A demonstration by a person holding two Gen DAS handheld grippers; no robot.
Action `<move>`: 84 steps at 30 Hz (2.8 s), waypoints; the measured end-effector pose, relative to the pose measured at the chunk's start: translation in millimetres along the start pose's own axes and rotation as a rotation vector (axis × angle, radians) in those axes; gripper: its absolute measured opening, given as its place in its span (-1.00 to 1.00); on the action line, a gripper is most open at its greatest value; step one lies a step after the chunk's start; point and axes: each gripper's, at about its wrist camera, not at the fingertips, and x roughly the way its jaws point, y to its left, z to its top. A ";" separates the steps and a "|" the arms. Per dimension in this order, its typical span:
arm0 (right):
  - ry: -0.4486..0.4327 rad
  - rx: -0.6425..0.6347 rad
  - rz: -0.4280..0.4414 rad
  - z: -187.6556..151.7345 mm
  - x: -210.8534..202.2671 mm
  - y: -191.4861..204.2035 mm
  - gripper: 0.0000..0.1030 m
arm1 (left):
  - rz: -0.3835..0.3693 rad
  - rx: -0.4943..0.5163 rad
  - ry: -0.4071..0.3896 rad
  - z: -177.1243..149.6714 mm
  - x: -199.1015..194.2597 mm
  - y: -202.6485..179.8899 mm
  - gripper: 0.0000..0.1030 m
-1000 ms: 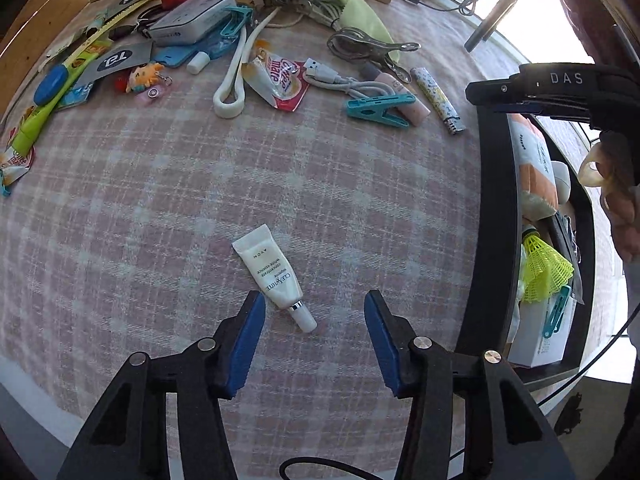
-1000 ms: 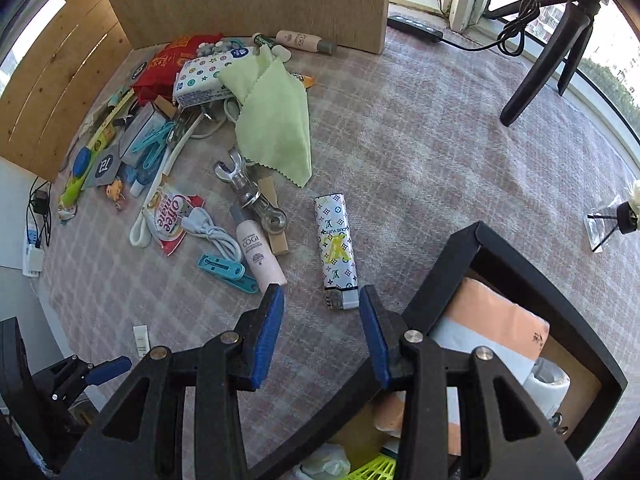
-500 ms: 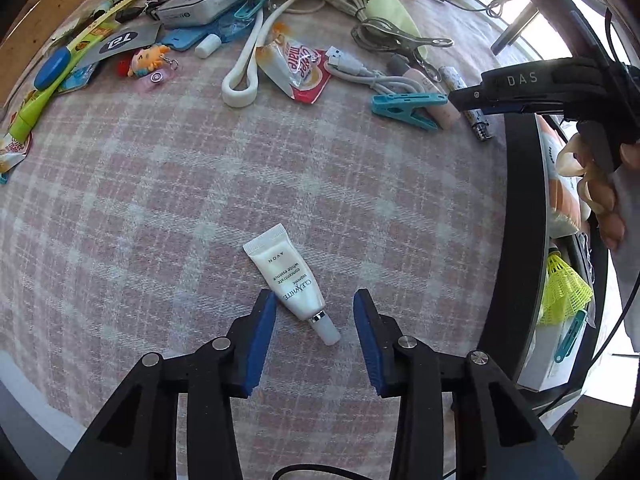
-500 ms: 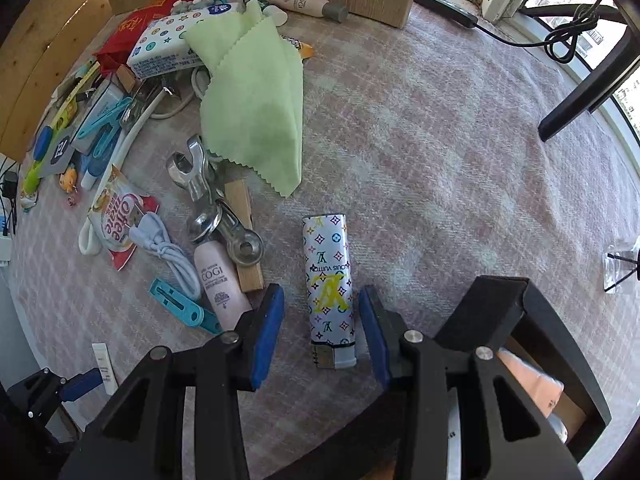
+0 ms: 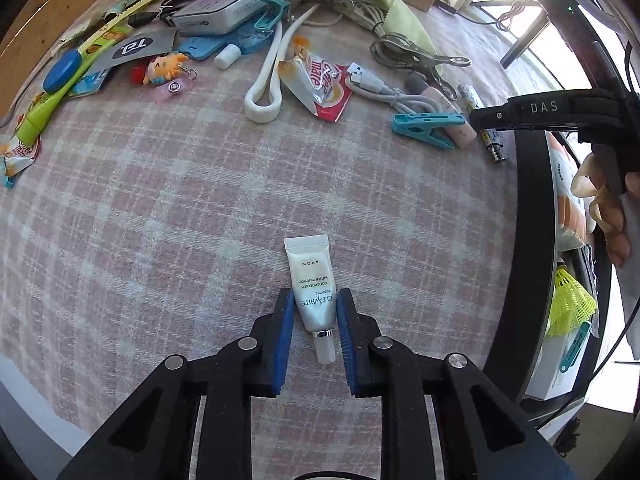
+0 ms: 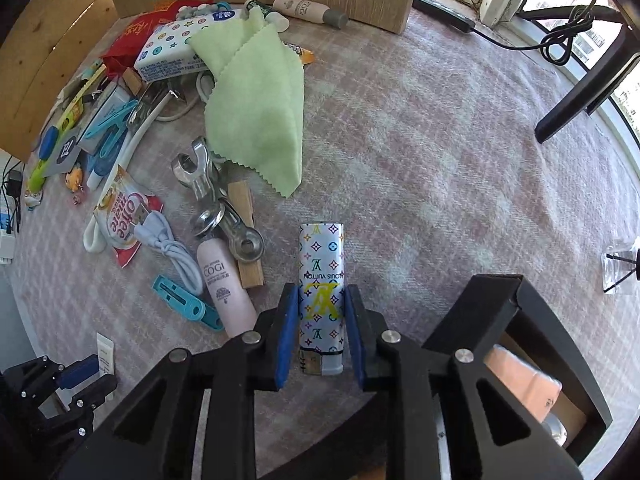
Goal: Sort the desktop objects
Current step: 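Carry the lighter and cream tube over the tray with both grippers, then lower the lighter and cream tube into the tray and open both grippers, then move both open grippers back over the cluttered table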
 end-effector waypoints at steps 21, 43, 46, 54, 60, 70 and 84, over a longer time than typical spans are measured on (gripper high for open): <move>-0.152 0.190 0.060 -108.5 -100.1 -74.7 -0.55 | -0.137 0.264 -0.093 17.1 -51.9 -115.3 -0.60; -0.213 0.504 -0.056 -268.0 -140.2 -179.0 -0.48 | -0.233 0.668 -0.092 -20.7 -77.7 -289.2 -0.47; -0.228 0.534 -0.070 -269.1 -144.1 -180.3 -0.19 | -0.224 0.670 -0.124 -21.0 -82.8 -290.7 0.04; -0.241 0.523 -0.058 -258.2 -148.9 -170.6 -0.19 | -0.207 0.645 -0.133 -14.8 -83.4 -280.6 0.03; -0.237 0.490 -0.052 -244.9 -147.7 -157.2 -0.18 | -0.215 0.612 -0.136 -8.8 -84.9 -267.5 0.02; -0.260 0.417 -0.024 -221.6 -155.2 -131.9 -0.18 | -0.200 0.567 -0.132 3.6 -88.7 -237.7 0.02; -0.244 0.269 0.025 -147.8 -139.0 -87.2 -0.18 | -0.133 0.370 -0.123 44.8 -70.1 -147.0 0.02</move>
